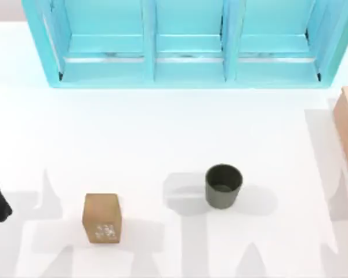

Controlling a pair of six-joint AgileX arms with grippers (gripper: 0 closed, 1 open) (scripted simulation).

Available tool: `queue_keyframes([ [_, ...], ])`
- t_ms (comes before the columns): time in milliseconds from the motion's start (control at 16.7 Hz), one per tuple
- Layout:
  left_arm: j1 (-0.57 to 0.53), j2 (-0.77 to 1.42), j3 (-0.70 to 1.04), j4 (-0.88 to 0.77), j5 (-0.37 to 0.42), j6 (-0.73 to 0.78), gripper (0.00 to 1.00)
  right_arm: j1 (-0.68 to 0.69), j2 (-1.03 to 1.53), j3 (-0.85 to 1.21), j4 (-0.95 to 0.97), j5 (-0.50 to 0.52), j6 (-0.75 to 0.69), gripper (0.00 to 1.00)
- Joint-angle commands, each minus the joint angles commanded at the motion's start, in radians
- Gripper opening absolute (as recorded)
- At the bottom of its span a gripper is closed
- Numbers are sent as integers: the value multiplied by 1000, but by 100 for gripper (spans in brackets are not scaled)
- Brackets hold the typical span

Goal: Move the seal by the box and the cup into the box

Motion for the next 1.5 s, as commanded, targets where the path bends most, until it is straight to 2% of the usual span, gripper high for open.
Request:
queue_keyframes([
  [300, 0, 0, 0, 0, 0, 0, 100, 27, 44, 53, -23, 2, 27, 100],
  [660, 0, 0, 0, 0, 0, 0, 100, 191, 359, 416, -203, 26, 193, 100],
  [960, 0, 0, 0, 0, 0, 0, 100, 391, 814, 839, -484, 59, 380, 100],
  [1500, 0, 0, 0, 0, 0, 0, 100, 763, 1829, 1635, -1146, 97, 735, 100],
])
